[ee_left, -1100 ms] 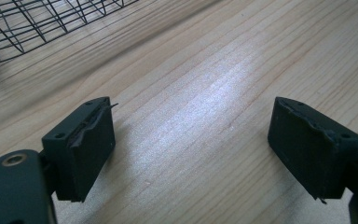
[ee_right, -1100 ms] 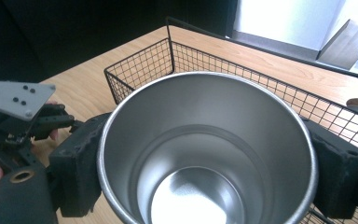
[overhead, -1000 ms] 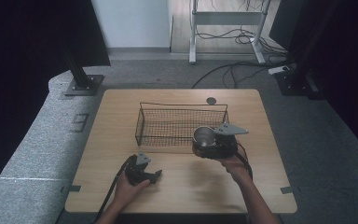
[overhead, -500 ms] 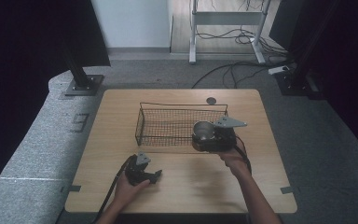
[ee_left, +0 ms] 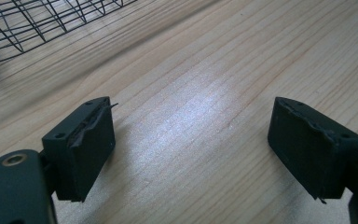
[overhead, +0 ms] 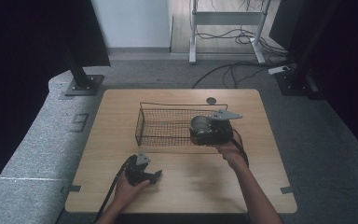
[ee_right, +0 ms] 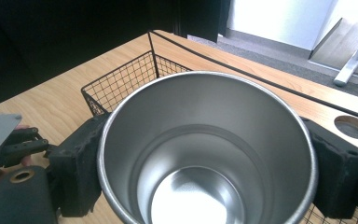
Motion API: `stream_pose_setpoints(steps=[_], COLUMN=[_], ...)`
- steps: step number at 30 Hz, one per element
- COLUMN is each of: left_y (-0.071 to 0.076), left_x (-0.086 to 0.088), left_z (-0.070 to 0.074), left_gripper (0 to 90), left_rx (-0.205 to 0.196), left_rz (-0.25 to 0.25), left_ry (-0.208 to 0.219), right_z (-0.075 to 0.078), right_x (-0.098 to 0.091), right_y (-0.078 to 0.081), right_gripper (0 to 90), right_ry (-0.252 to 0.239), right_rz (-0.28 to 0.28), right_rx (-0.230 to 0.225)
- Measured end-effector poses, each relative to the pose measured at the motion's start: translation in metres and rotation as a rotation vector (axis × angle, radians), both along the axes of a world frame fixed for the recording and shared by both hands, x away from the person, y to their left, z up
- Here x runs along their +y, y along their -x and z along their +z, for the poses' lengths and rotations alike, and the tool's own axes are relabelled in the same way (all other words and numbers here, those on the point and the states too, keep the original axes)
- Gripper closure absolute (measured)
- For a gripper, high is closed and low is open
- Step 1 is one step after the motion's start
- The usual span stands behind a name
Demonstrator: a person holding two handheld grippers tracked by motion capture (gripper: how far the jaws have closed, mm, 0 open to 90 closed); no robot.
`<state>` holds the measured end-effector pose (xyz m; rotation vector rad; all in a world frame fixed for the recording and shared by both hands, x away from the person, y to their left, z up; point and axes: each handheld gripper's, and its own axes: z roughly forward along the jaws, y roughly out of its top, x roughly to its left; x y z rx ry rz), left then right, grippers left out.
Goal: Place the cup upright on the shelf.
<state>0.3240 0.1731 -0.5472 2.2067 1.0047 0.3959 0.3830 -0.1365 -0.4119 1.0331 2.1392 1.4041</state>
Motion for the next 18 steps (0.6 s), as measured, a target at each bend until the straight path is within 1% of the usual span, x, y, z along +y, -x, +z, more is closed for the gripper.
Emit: stream_pose_setpoints(steps=[7,18], left_y=[0.0,0.0], left_x=[0.0,0.0], left_z=[0.0,0.0], left_gripper=[14.7,14.7], left_rx=[0.001,0.001], left_rz=[0.0,0.002], left_ry=[0.002,0.005], right_z=[-0.002,-0.007], right_x=[0.004,0.005], right_y=[-0.01,-0.027], right_gripper=[13.6,13.6], right_ry=[0.011,-0.002], right_rz=[0.004,-0.003], right_rx=[0.002,0.016])
